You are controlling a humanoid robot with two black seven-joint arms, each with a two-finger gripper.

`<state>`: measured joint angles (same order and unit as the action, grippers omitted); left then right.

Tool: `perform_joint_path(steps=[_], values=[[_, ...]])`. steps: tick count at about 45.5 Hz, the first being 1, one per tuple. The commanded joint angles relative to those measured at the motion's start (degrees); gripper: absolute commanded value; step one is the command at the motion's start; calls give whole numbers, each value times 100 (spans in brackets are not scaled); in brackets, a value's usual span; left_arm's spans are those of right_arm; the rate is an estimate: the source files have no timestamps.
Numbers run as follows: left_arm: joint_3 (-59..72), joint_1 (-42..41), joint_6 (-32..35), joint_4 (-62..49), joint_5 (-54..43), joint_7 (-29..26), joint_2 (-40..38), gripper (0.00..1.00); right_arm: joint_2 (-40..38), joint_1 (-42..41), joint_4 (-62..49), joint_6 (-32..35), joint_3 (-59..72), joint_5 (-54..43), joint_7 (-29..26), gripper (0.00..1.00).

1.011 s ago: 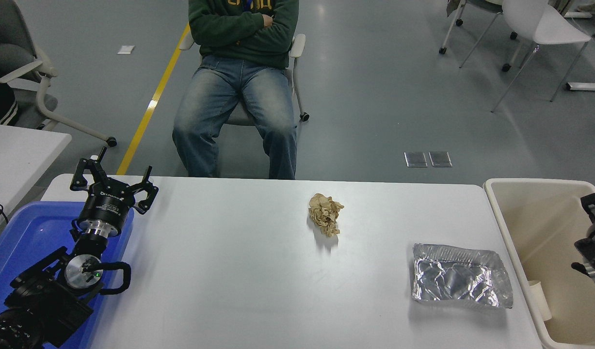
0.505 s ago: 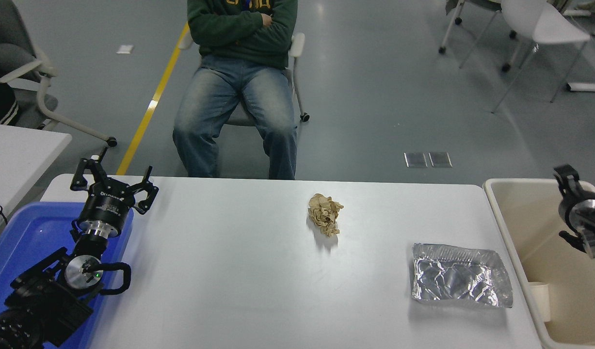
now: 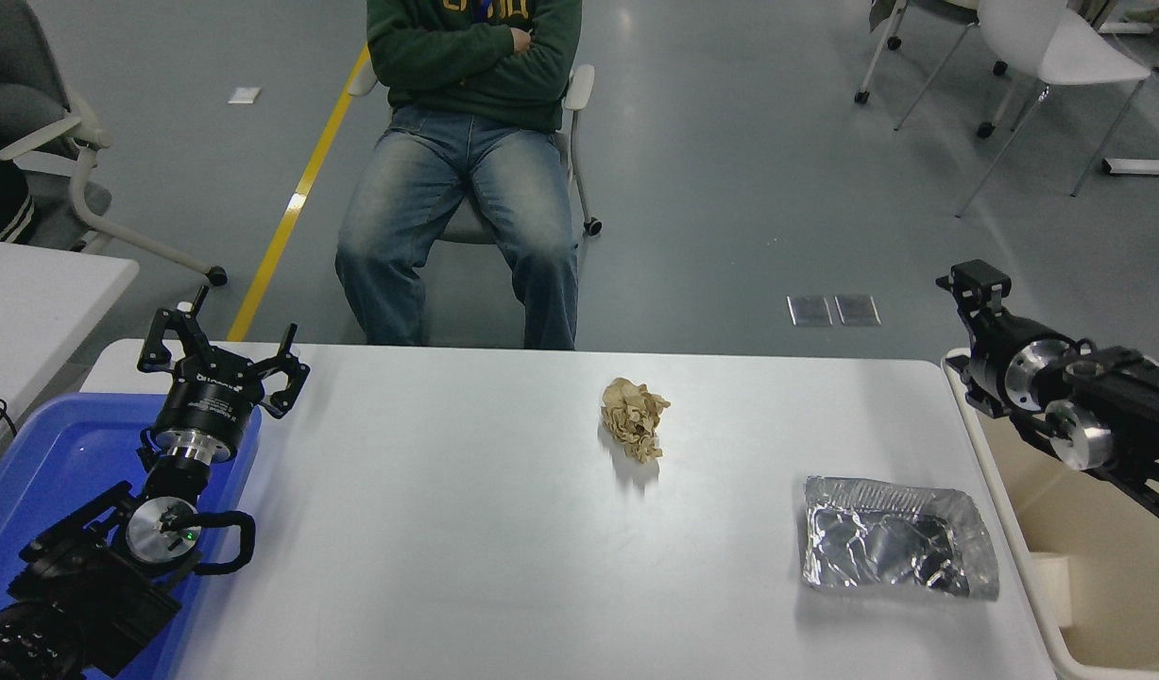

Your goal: Clean the table surface

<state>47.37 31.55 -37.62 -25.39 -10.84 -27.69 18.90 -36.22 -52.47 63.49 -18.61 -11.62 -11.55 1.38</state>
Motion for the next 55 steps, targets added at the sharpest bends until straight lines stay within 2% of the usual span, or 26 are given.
perform_joint_path(steps=[1,10,19,27,46,55], values=[[0,1,0,-1,-6,0,0,100,668,113,445,-20,-349,706,415,100],[0,1,0,8,3,0,0,100,1116,368,419,6,-903,1770,1251,100],[0,1,0,8,3,0,0,100,1529,755,305,50,-1316,2289,1567,100],[0,1,0,8,3,0,0,100,1942,1282,-99,533,-1887,2412,1813,100],[0,1,0,8,3,0,0,100,2119,1863,-469,1500,-2661,2412,1893,100],[0,1,0,8,3,0,0,100,2110,1924,-478,1597,-2635,2316,1910,100]])
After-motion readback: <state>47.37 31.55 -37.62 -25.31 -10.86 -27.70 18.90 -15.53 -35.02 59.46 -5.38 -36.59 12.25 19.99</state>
